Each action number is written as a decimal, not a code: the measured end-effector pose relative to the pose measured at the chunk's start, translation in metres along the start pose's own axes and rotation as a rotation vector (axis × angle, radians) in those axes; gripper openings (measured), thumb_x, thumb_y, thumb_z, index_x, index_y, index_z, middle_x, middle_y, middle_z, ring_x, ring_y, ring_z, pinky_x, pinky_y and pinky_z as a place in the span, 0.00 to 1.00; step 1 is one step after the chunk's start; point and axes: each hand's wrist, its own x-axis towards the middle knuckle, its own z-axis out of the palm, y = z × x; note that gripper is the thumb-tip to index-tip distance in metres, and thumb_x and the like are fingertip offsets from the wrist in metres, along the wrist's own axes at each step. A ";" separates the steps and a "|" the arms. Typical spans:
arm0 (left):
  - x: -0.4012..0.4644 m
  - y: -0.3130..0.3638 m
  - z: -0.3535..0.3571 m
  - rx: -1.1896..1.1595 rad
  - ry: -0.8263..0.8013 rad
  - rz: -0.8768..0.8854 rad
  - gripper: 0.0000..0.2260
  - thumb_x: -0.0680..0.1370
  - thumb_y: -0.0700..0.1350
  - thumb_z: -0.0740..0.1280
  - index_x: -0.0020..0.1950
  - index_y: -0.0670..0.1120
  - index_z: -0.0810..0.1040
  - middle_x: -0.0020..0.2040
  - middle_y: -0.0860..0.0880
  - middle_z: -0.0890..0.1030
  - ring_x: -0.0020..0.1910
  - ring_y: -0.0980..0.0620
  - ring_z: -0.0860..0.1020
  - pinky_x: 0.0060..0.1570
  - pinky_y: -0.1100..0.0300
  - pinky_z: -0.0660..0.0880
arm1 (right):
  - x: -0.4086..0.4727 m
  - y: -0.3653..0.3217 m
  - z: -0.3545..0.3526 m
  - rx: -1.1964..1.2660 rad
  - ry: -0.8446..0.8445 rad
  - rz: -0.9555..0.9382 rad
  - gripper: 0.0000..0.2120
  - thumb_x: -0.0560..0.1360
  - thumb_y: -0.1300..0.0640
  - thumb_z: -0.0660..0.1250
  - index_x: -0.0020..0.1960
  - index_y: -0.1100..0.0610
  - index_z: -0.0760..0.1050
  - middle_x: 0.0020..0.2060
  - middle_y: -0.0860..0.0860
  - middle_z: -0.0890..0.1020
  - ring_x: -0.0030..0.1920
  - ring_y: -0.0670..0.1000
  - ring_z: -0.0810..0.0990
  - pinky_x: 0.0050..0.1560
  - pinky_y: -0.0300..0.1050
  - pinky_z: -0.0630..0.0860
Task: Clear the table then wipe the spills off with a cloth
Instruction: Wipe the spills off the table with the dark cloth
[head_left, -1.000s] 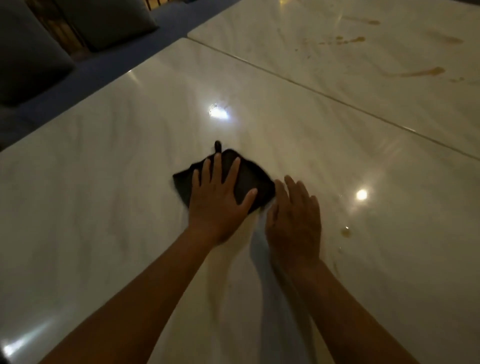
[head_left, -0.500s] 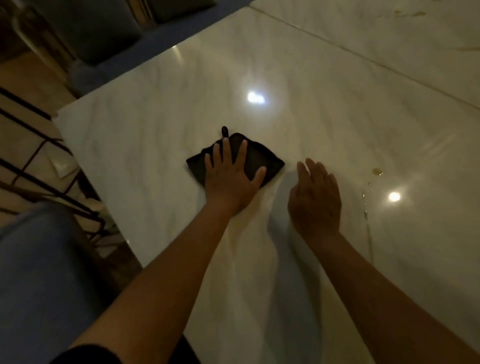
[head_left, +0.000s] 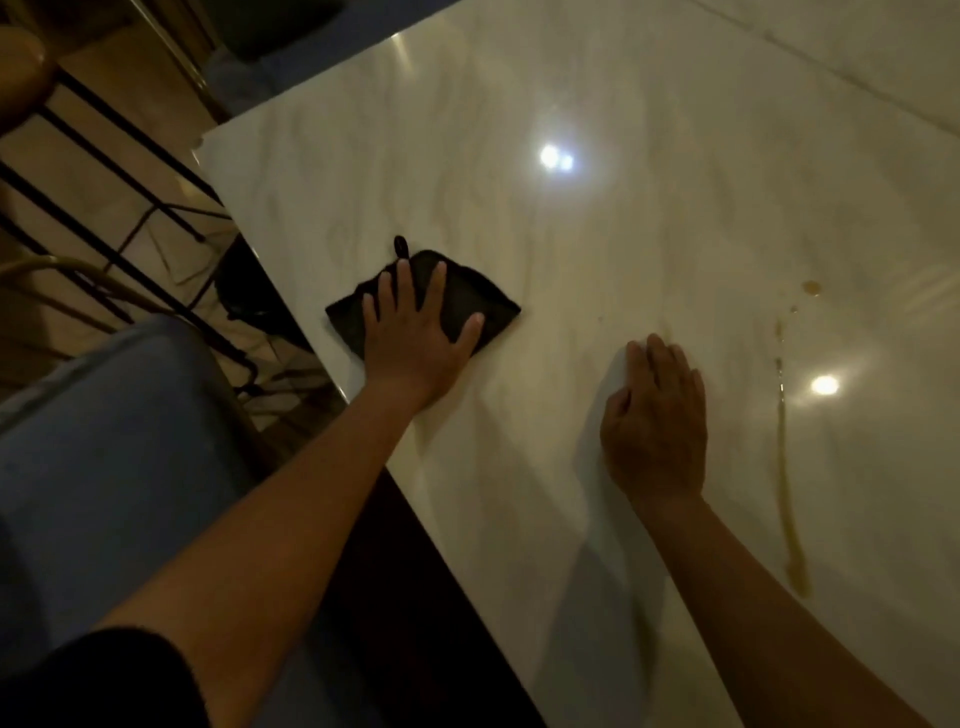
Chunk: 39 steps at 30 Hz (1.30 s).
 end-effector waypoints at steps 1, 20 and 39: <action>-0.010 0.002 0.003 -0.003 0.013 0.008 0.36 0.79 0.71 0.46 0.83 0.56 0.44 0.84 0.43 0.44 0.82 0.40 0.44 0.79 0.40 0.41 | -0.001 0.000 0.000 0.002 0.001 0.002 0.27 0.78 0.55 0.48 0.74 0.61 0.67 0.74 0.59 0.68 0.75 0.60 0.64 0.76 0.56 0.56; -0.007 0.081 0.009 -0.005 -0.030 0.057 0.38 0.79 0.71 0.46 0.84 0.54 0.43 0.83 0.40 0.42 0.81 0.38 0.42 0.78 0.38 0.39 | -0.017 0.023 -0.034 0.266 -0.079 0.015 0.25 0.78 0.59 0.51 0.72 0.61 0.71 0.72 0.57 0.72 0.73 0.55 0.68 0.74 0.46 0.62; -0.164 0.145 0.037 0.016 -0.032 0.033 0.37 0.78 0.72 0.46 0.83 0.56 0.42 0.83 0.43 0.42 0.82 0.40 0.42 0.78 0.40 0.39 | -0.163 0.161 -0.095 0.170 0.002 -0.067 0.23 0.75 0.60 0.56 0.68 0.64 0.74 0.63 0.60 0.78 0.64 0.59 0.75 0.65 0.56 0.75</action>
